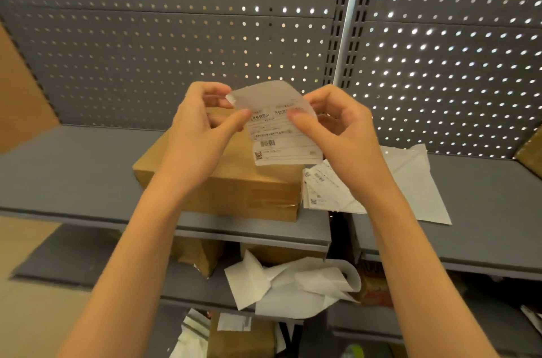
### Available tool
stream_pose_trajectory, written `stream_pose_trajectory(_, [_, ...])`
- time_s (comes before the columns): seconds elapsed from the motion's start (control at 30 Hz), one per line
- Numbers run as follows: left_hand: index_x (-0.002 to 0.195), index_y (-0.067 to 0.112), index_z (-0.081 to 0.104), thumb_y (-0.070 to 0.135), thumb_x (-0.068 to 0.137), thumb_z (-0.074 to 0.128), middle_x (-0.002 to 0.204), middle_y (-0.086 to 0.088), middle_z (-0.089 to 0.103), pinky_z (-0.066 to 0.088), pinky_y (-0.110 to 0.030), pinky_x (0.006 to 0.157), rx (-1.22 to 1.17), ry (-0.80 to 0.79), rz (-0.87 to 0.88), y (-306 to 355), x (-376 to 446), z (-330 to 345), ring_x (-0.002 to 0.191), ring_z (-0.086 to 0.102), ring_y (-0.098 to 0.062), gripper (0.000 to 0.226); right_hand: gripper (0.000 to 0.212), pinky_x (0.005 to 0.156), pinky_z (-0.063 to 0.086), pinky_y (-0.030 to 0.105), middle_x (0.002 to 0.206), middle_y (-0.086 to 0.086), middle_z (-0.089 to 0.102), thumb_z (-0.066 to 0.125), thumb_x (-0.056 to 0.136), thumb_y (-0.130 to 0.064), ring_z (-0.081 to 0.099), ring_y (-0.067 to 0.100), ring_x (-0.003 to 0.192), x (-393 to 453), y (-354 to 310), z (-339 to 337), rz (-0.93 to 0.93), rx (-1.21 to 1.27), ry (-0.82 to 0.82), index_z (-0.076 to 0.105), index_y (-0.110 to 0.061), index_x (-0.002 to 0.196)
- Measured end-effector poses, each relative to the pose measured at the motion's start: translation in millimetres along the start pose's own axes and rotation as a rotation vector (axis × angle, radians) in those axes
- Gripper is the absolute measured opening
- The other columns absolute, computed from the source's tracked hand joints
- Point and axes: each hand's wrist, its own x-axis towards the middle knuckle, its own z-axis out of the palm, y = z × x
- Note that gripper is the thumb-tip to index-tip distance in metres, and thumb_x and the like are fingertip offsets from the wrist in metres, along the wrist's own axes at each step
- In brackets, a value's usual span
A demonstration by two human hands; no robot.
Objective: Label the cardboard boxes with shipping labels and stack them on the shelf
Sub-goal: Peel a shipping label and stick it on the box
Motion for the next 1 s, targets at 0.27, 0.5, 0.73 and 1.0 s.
stream_pose_trajectory(0.27, [0.117,0.013,0.053,0.016,0.085,0.067,0.093,0.003,0.062,0.053,-0.033,0.085,-0.05,0.104,-0.162,4.0,-23.3,-16.6,0.087,0.06,-0.01,0.035,0.004,0.069,0.055,0.028,0.091,0.005,0.068,0.064,0.088,-0.013,0.064,0.007,0.077,-14.2,-8.0,13.1,0.075,0.109,-0.059,0.062,-0.009,0.088])
stream_pose_trajectory(0.5, [0.114,0.02,0.051,0.031,0.086,0.065,0.123,-0.002,0.052,0.053,-0.029,0.081,-0.004,0.157,-0.297,-17.0,-21.3,-25.5,0.1,0.059,-0.012,0.034,0.006,0.073,0.057,0.033,0.098,0.012,0.068,0.062,0.089,-0.014,0.068,0.013,0.082,-13.0,-9.2,29.9,0.121,0.157,-0.028,0.062,-0.008,0.092])
stream_pose_trajectory(0.73, [0.096,0.012,0.065,0.024,0.092,0.056,0.089,0.003,0.072,0.055,-0.024,0.074,-0.216,-0.054,-0.309,-26.6,7.3,-34.9,0.082,0.067,-0.013,0.015,0.009,0.08,0.057,0.037,0.096,0.004,0.071,0.063,0.088,-0.021,0.069,0.018,0.088,16.6,-4.3,41.1,0.212,0.172,0.011,0.064,-0.014,0.093])
stream_pose_trajectory(1.0, [0.092,0.011,0.067,0.018,0.093,0.055,0.085,0.0,0.073,0.053,-0.026,0.073,-0.274,-0.089,-0.302,-44.7,46.7,-44.8,0.076,0.065,-0.014,0.014,0.012,0.094,0.05,0.047,0.102,0.008,0.071,0.06,0.091,-0.024,0.067,0.024,0.098,49.0,23.0,55.0,0.346,0.169,0.161,0.069,-0.016,0.095])
